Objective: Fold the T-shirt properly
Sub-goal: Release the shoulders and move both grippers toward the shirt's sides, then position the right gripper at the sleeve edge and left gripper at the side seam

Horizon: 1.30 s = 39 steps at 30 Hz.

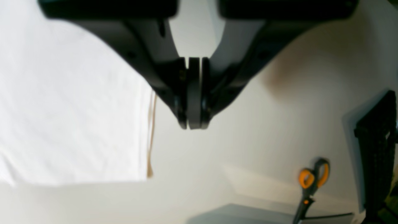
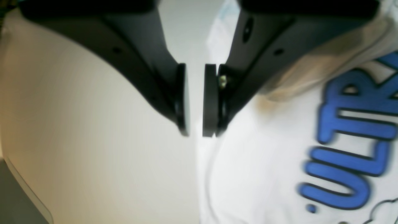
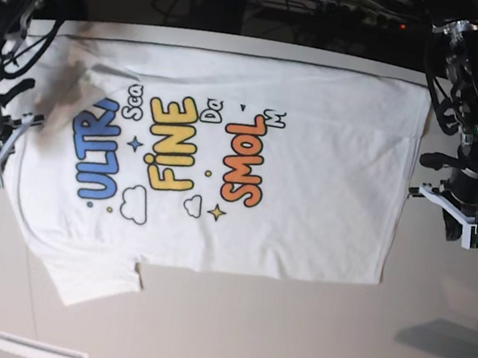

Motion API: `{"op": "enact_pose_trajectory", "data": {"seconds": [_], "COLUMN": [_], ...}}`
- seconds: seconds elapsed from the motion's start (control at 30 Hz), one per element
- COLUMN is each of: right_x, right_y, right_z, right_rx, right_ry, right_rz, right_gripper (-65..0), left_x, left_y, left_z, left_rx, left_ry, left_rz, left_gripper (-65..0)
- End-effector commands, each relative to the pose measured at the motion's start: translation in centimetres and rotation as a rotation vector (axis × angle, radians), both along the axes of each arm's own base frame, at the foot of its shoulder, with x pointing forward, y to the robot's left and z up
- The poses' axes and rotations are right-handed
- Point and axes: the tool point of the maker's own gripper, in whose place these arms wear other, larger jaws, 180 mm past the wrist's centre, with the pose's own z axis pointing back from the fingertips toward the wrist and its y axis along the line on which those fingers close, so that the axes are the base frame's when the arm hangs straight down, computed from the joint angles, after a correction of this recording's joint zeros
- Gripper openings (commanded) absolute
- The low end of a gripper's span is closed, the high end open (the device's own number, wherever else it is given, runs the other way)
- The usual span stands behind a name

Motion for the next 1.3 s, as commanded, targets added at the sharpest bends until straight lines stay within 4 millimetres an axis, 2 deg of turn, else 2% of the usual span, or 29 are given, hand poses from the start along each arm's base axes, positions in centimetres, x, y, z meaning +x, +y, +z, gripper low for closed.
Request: {"op": "enact_pose_trajectory", "data": {"seconds": [0.0, 0.13, 0.23, 0.33, 0.4, 0.47, 0.53, 0.63, 0.7, 0.8, 0.9, 0.97, 1.07, 1.27], "right_x": [1.5, 4.6, 7.0, 8.8, 9.7, 11.0, 11.9, 13.3, 14.2, 15.0, 15.9, 16.0, 16.2, 16.6], "right_y": [0.1, 0.8, 0.9, 0.7, 0.6, 0.6, 0.6, 0.8, 0.9, -0.1, 0.4, -0.7, -1.4, -2.4], "right_z": [1.8, 3.0, 1.9, 0.6, 0.3, 0.4, -0.1, -0.9, -1.1, -1.7, -2.4, -2.6, -3.5, -3.1], "right_rx": [-0.013, -0.033, -0.005, 0.038, 0.064, 0.093, 0.124, 0.177, 0.208, 0.244, 0.348, 0.409, 0.527, 0.707], "right_ry": [-0.051, -0.063, -0.02, 0.018, 0.031, 0.022, 0.034, 0.041, 0.044, 0.073, 0.069, 0.066, 0.092, 0.075], "right_rz": [0.03, 0.086, 0.101, 0.095, 0.088, 0.09, 0.088, 0.093, 0.093, 0.071, 0.076, 0.057, 0.022, -0.03], "right_gripper": [-55.1, -54.0, -54.0, -54.0, -53.8, -52.7, -46.6, -31.9, -20.6, -9.9, -9.7, -9.7, -9.7, -9.7], "left_x": [0.9, 2.5, 3.8, 5.0, 5.5, 6.1, 6.5, 6.8, 6.9, 7.0, 7.1, 7.2, 7.1, 7.0], "left_y": [0.8, 1.9, 3.7, 5.1, 5.9, 6.9, 7.5, 8.0, 8.1, 8.1, 8.1, 8.4, 8.5, 8.5], "left_z": [1.4, 0.5, 0.0, 0.4, 0.4, 0.1, -0.7, -1.5, -1.8, -1.5, -1.2, -0.6, -0.8, -1.0], "left_rx": [0.039, 0.056, 0.041, 0.047, 0.037, 0.02, -0.007, -0.036, -0.042, -0.039, -0.034, -0.019, -0.019, -0.018], "left_ry": [-0.029, 0.025, 0.042, 0.046, 0.049, 0.06, 0.077, 0.091, 0.094, 0.089, 0.082, 0.058, 0.06, 0.066], "left_rz": [-0.015, -0.072, -0.041, -0.027, -0.011, 0.011, 0.03, 0.046, 0.05, 0.048, 0.047, 0.042, 0.043, 0.043], "left_gripper": [-65.0, -65.0, -65.0, -65.0, -60.8, -52.9, -46.0, -39.3, -37.6, -37.6, -37.6, -38.0, -38.0, -38.1]}}
